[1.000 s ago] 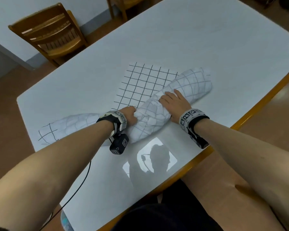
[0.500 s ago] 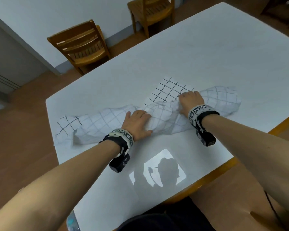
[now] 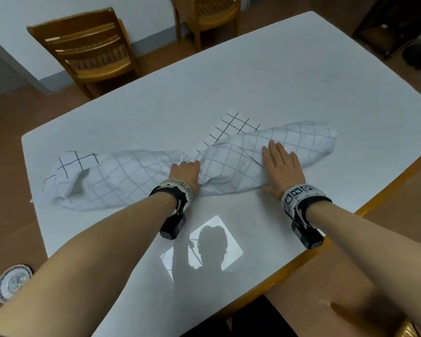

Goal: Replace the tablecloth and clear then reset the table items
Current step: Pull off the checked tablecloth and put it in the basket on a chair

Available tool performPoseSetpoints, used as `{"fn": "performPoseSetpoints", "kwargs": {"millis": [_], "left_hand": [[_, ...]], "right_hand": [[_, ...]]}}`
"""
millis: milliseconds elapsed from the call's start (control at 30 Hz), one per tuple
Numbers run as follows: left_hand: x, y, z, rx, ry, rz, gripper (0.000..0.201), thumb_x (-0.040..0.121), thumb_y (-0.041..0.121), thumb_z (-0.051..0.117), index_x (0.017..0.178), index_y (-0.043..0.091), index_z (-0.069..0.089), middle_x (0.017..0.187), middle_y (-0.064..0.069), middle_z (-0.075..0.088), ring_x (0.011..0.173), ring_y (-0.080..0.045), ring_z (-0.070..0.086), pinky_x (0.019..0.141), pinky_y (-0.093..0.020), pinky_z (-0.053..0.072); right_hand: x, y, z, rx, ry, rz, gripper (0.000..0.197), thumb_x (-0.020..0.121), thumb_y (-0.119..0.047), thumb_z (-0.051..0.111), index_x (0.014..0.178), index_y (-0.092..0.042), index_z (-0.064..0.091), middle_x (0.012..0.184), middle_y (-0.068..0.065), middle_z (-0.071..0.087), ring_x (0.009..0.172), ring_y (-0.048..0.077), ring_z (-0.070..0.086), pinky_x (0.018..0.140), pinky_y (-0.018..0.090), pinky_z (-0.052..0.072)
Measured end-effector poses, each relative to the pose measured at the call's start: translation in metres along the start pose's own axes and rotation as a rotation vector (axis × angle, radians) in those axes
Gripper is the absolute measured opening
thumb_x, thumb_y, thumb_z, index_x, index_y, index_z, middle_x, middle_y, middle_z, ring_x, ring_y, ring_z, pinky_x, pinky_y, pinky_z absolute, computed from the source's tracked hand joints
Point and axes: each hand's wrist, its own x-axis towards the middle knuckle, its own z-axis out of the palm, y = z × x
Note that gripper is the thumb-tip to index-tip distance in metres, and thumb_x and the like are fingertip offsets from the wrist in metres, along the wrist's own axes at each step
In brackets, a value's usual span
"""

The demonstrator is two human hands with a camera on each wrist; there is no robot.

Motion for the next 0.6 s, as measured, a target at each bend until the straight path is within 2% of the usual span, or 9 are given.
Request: {"fn": "performPoseSetpoints", "kwargs": {"millis": [67,133,200,267,333,400,500,600], "left_hand": [[0.007,-0.005,-0.005,-0.046,-0.030,-0.005,0.054,0.092,0.053,0.050,0.130,0.016,0.044,0.118,-0.007,0.061,0.111,-0.027,0.056,0.093,-0.039,0.041],[0.015,-0.012,-0.014,-0.124,-0.050,-0.018,0.047,0.094,0.053,0.046,0.120,0.014,0.052,0.115,-0.009,0.061,0.107,-0.029,0.058,0.087,-0.035,0.046],[0.021,-0.015,-0.023,-0.171,-0.058,-0.049,0.040,0.095,0.047,0.046,0.113,0.012,0.055,0.118,-0.012,0.060,0.108,-0.030,0.057,0.082,-0.033,0.045],[0.023,-0.013,-0.029,-0.162,-0.082,-0.085,0.039,0.096,0.037,0.045,0.120,0.007,0.052,0.123,-0.014,0.056,0.112,-0.032,0.055,0.085,-0.034,0.043],[0.021,-0.009,-0.031,-0.164,-0.130,-0.134,0.039,0.095,0.031,0.045,0.125,0.006,0.049,0.126,-0.014,0.054,0.114,-0.031,0.054,0.088,-0.035,0.044],[0.020,-0.005,-0.032,-0.186,-0.176,-0.184,0.040,0.092,0.027,0.049,0.127,0.006,0.047,0.129,-0.014,0.053,0.116,-0.031,0.054,0.089,-0.035,0.044],[0.016,0.004,-0.033,-0.213,-0.244,-0.280,0.042,0.091,0.022,0.053,0.129,0.005,0.046,0.130,-0.014,0.053,0.118,-0.030,0.053,0.087,-0.033,0.042],[0.014,0.019,-0.031,-0.214,-0.279,-0.348,0.036,0.090,0.017,0.052,0.123,0.004,0.049,0.127,-0.013,0.057,0.113,-0.030,0.056,0.083,-0.033,0.043]], "right_hand": [[0.002,0.006,0.002,-0.059,-0.017,0.029,0.106,0.081,-0.012,0.070,0.154,-0.013,-0.007,0.162,0.011,-0.014,0.150,0.029,-0.009,0.120,0.051,0.010],[0.011,0.012,0.000,-0.104,-0.048,0.031,0.114,0.076,0.000,0.071,0.154,-0.013,-0.010,0.162,0.011,-0.017,0.150,0.029,-0.011,0.120,0.051,0.009],[0.020,0.017,-0.006,-0.123,-0.058,0.021,0.119,0.072,0.002,0.074,0.154,-0.014,-0.011,0.162,0.010,-0.017,0.150,0.028,-0.012,0.121,0.050,0.007],[0.030,0.019,-0.008,-0.130,-0.056,-0.003,0.118,0.072,0.002,0.075,0.154,-0.014,-0.008,0.162,0.009,-0.013,0.150,0.028,-0.010,0.121,0.049,0.007],[0.040,0.018,-0.008,-0.106,-0.077,-0.036,0.113,0.074,-0.003,0.074,0.155,-0.014,-0.004,0.163,0.009,-0.009,0.150,0.026,-0.006,0.121,0.048,0.006],[0.055,0.019,-0.010,-0.068,-0.069,-0.075,0.105,0.078,-0.016,0.074,0.155,-0.014,0.002,0.163,0.007,-0.001,0.150,0.025,-0.001,0.121,0.047,0.004],[0.080,0.020,-0.020,-0.040,-0.090,-0.225,0.090,0.080,-0.033,0.072,0.151,-0.014,0.020,0.158,0.006,0.020,0.148,0.025,0.012,0.121,0.048,0.005],[0.104,0.019,-0.035,-0.107,-0.137,-0.377,0.068,0.082,-0.043,0.068,0.139,-0.017,0.042,0.146,0.002,0.041,0.140,0.023,0.028,0.120,0.049,0.009]]}}
